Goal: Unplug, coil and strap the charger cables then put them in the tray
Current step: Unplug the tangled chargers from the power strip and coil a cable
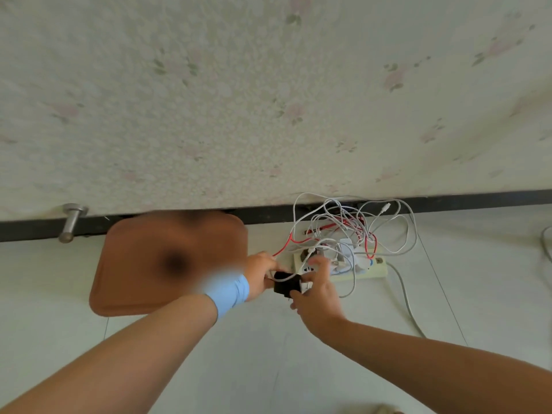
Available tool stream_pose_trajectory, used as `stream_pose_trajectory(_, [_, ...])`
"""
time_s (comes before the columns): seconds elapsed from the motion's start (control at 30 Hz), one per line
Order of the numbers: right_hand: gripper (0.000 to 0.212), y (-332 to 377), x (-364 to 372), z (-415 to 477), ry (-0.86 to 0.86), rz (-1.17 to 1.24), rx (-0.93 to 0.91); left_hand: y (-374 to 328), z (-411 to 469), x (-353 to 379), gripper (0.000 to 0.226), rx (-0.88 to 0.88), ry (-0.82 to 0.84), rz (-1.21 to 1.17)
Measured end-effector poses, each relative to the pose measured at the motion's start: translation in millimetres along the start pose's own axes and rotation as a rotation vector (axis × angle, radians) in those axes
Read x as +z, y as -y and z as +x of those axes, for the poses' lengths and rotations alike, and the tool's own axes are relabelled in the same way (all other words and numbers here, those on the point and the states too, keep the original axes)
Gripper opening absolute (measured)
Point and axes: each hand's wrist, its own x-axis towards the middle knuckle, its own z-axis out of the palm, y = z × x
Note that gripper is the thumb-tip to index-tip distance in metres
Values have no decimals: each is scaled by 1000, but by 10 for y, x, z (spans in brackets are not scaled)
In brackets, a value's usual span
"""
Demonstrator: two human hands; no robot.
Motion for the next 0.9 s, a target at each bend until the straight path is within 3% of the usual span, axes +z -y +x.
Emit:
stream_pose_trajectory(0.13, [53, -91, 75, -99, 128, 56, 187, -2, 45, -134, 25, 12, -98, 85])
stream_pose_trajectory(0.27, [38, -44, 124, 9, 334, -119, 306, -152, 13, -102, 29, -38, -223, 239])
stream_pose_trajectory(0.33, [31, -30, 135, 72, 398, -190, 305, -230, 5, -100, 27, -141, -190, 281])
stream_pose_trajectory(0.4, [29, -7, 132, 127, 456, -304, 272, -254, 21, -65, 40, -221, -122, 273])
stream_pose_trajectory(0.5, [41, 62, 57, 198, 516, -657, 97, -220, 79, 32, 49, -205, -50, 47])
stream_pose_trajectory(0.57, [38, 133, -63, 207, 430, -835, -60, -187, 152, 99, 37, -165, -73, -40])
stream_pose_trajectory(0.73, [22, 180, -499, 294, -19, -872, -453, -262, 298, 152, 26, -151, -100, -119])
stream_pose_trajectory(0.8, [17, 102, -665, 406, -135, -951, -561, -321, 381, 167, 40, -162, -97, -127])
stream_pose_trajectory(0.9, [41, 2, -821, 528, -125, -1055, -576, -411, 558, 231, 45, -154, -103, -74])
